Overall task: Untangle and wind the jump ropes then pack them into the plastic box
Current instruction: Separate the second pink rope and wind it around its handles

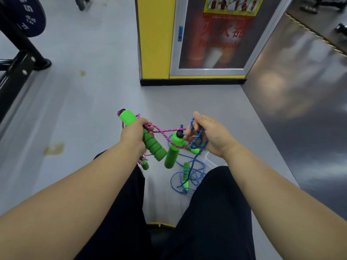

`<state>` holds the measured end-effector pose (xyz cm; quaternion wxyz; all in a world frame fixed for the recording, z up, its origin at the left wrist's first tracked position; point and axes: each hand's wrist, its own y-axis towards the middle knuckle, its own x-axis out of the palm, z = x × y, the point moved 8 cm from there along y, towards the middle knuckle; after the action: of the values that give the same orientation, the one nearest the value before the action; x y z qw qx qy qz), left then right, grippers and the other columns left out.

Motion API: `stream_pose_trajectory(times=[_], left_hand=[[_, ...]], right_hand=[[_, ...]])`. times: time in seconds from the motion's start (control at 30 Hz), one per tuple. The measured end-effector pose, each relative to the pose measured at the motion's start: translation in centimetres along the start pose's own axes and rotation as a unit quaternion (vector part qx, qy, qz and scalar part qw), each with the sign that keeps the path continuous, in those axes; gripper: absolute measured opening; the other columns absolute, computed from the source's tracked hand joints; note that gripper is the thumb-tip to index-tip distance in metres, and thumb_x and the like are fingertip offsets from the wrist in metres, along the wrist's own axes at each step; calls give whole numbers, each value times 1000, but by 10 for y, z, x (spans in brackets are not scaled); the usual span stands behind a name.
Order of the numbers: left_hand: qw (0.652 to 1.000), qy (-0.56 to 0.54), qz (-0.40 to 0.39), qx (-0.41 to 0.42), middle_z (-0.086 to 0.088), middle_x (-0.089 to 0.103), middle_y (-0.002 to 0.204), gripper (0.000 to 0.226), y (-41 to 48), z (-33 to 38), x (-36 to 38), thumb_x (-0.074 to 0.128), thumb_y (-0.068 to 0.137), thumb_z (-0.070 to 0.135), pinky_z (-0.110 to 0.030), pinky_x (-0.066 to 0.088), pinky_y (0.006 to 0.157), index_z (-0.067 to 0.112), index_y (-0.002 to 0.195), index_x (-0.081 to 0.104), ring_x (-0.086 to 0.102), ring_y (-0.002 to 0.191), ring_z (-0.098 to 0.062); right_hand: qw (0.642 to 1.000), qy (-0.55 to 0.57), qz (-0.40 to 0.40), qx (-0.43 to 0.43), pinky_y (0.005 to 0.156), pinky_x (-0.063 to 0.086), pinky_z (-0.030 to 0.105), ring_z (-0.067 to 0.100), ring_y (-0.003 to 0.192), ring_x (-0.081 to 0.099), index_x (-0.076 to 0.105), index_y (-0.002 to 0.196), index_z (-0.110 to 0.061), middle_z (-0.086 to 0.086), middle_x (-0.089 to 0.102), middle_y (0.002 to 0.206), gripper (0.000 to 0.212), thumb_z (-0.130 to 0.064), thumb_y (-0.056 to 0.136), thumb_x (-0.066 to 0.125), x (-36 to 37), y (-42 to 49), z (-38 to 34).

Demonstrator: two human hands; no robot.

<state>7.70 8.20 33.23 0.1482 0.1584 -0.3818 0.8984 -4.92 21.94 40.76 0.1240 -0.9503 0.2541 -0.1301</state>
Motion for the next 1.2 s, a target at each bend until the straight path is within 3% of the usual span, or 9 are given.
stream_pose_trajectory(times=[0.13, 0.27, 0.5, 0.63, 0.77, 0.83, 0.97, 1.1, 1.2], left_hand=[[1000, 1, -4, -12, -1, 48, 40, 20, -2, -9, 4, 49, 87, 4, -14, 39, 37, 5, 67, 50, 48, 33, -9], [1000, 1, -5, -10, -1, 49, 41, 21, -9, -14, 14, 49, 85, 2, -14, 38, 37, 5, 65, 50, 48, 33, -8], [999, -43, -18, 7, -1, 52, 42, 20, -13, -8, 16, 48, 86, 3, -14, 39, 38, 5, 66, 53, 48, 34, -9], [999, -21, -25, -18, -5, 51, 40, 20, -17, -14, 23, 39, 88, -1, -15, 41, 35, 5, 70, 43, 47, 30, -10], [996, 52, -29, -64, -12, 52, 52, 17, -20, -22, 21, 35, 88, -4, -16, 43, 34, 4, 76, 43, 47, 28, -12], [994, 84, -16, -70, -9, 53, 42, 17, -19, -28, 12, 38, 88, -4, -16, 44, 34, 1, 75, 47, 49, 28, -12], [993, 70, -3, -98, -10, 56, 40, 12, -18, -37, 1, 40, 89, -3, -14, 41, 33, 5, 93, 49, 50, 28, -13], [992, 89, 14, -87, -11, 52, 59, 18, -20, -34, 2, 41, 90, -4, -13, 40, 32, 3, 76, 49, 46, 25, -10], [994, 73, -11, -77, -9, 54, 56, 23, -25, -29, 15, 41, 91, -3, -13, 40, 33, 3, 70, 48, 48, 28, -9]], right_hand=[[998, 31, 56, 7, 57, 38, 28, 17, 47, 37, 32, 56, -13, 1, 39, 43, 46, -29, 99, 38, -5, 1, 17], [995, -68, 65, -36, 56, 29, 25, 12, 43, 25, 25, 57, -16, 6, 22, 50, 45, -26, 97, 42, 2, 0, 14], [974, -206, 61, -73, 45, 27, 17, 9, 40, 24, 26, 58, -16, 4, 27, 47, 45, -26, 98, 43, 3, -4, 0], [984, -119, 83, -100, 44, 23, 18, 9, 42, 19, 23, 59, -17, -5, 19, 46, 45, -21, 97, 46, -3, -7, 4], [983, 4, 138, -119, 49, 29, 20, 12, 43, 21, 25, 56, -14, -4, 22, 41, 41, -34, 83, 49, -19, -6, 7], [970, 110, 179, -118, 52, 29, 27, 12, 40, 21, 27, 53, -14, -4, 23, 37, 45, -32, 88, 48, -27, -7, 7], [930, 287, 211, -88, 46, 29, 23, 11, 37, 21, 31, 41, -22, -3, 23, 35, 57, -31, 96, 42, -26, -9, 9], [932, 305, 191, -49, 42, 26, 22, 11, 34, 22, 27, 52, -19, -4, 23, 35, 49, -32, 97, 40, -15, -8, 16], [959, 239, 149, -13, 38, 31, 19, 13, 31, 26, 30, 57, -16, -2, 26, 35, 45, -32, 97, 42, -9, -7, 15]])
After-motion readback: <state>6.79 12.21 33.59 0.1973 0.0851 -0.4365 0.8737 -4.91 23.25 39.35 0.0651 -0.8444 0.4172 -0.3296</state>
